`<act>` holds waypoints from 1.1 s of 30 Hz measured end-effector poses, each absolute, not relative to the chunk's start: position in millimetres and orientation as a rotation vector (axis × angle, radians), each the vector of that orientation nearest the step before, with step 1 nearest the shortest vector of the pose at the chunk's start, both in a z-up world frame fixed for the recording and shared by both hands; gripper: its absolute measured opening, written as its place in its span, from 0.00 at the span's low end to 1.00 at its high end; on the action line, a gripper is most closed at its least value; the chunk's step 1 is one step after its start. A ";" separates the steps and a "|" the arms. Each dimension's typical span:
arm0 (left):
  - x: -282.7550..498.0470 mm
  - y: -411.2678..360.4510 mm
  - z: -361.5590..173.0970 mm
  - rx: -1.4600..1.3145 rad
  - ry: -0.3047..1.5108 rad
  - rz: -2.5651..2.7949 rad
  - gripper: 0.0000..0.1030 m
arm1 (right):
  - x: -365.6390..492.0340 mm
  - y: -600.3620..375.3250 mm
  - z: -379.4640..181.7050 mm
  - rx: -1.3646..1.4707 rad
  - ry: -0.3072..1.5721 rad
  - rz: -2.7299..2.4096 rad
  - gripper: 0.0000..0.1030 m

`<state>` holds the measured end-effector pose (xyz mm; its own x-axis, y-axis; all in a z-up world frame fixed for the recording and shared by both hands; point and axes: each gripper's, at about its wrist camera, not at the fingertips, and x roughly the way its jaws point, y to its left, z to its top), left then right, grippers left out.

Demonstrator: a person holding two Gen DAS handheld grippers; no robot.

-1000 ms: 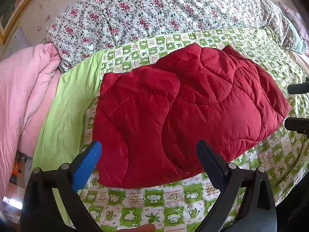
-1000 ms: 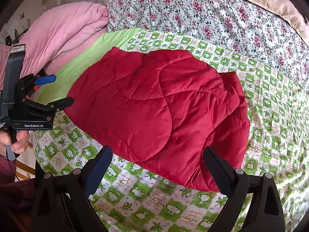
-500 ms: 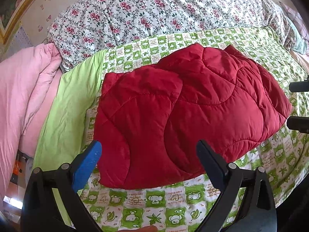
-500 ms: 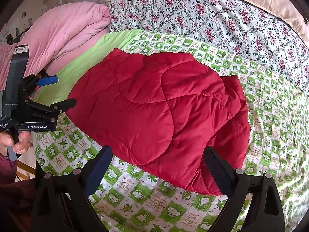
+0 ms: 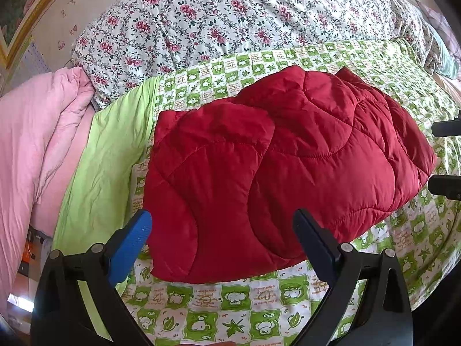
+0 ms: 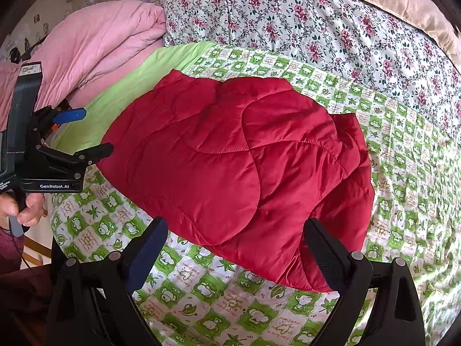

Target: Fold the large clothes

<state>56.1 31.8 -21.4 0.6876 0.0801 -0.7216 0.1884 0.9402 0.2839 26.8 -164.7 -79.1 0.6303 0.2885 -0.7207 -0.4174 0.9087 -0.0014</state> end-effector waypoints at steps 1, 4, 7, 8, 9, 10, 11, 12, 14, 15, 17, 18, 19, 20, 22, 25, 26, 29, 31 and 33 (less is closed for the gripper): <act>56.5 32.3 -21.6 0.352 0.815 -0.063 0.96 | 26.7 -164.6 -79.2 -0.176 0.791 0.406 0.93; 56.1 32.3 -21.8 0.353 0.814 -0.059 0.96 | 27.3 -165.0 -78.5 -0.177 0.790 0.404 0.93; 56.9 32.7 -21.1 0.351 0.812 -0.060 0.96 | 27.7 -165.1 -78.0 -0.177 0.789 0.403 0.93; 57.2 32.8 -20.9 0.352 0.812 -0.059 0.96 | 27.7 -165.0 -78.0 -0.178 0.789 0.402 0.93; 57.5 32.6 -20.9 0.353 0.812 -0.059 0.96 | 27.6 -164.8 -78.1 -0.178 0.789 0.402 0.93; 57.6 32.2 -21.0 0.352 0.813 -0.059 0.96 | 27.4 -164.7 -78.1 -0.178 0.789 0.404 0.93; 57.7 32.2 -20.9 0.352 0.813 -0.059 0.96 | 27.4 -164.8 -78.0 -0.179 0.789 0.404 0.93; 57.5 32.1 -21.0 0.352 0.812 -0.060 0.96 | 27.7 -165.1 -77.5 -0.180 0.788 0.403 0.93; 57.6 31.8 -20.4 0.355 0.810 -0.060 0.96 | 28.5 -165.2 -76.8 -0.181 0.788 0.405 0.93; 58.0 31.5 -20.1 0.355 0.809 -0.061 0.96 | 28.8 -165.2 -76.7 -0.182 0.788 0.406 0.93; 59.0 31.1 -19.8 0.355 0.809 -0.063 0.96 | 29.1 -164.7 -76.7 -0.184 0.788 0.404 0.93; 59.1 30.9 -19.8 0.355 0.809 -0.062 0.96 | 29.0 -164.8 -76.6 -0.183 0.788 0.404 0.93; 59.4 30.7 -19.7 0.356 0.809 -0.062 0.96 | 29.4 -164.7 -76.4 -0.183 0.787 0.404 0.93; 59.7 30.9 -19.6 0.356 0.808 -0.062 0.96 | 29.5 -164.7 -76.4 -0.182 0.788 0.404 0.93; 59.5 30.8 -19.4 0.354 0.807 -0.062 0.96 | 30.0 -164.8 -75.9 -0.181 0.787 0.404 0.93; 60.4 29.9 -18.8 0.356 0.805 -0.064 0.96 | 30.2 -164.3 -75.4 -0.183 0.786 0.406 0.93; 61.0 29.9 -18.8 0.356 0.805 -0.065 0.96 | 30.2 -163.9 -75.2 -0.186 0.785 0.406 0.93; 61.6 29.7 -19.2 0.355 0.805 -0.065 0.96 | 31.0 -163.5 -75.4 -0.187 0.784 0.408 0.93; 61.0 29.9 -19.2 0.355 0.805 -0.065 0.96 | 31.4 -163.4 -75.1 -0.185 0.785 0.408 0.93; 61.7 30.4 -19.2 0.353 0.805 -0.063 0.96 | 31.1 -163.2 -75.2 -0.187 0.783 0.410 0.93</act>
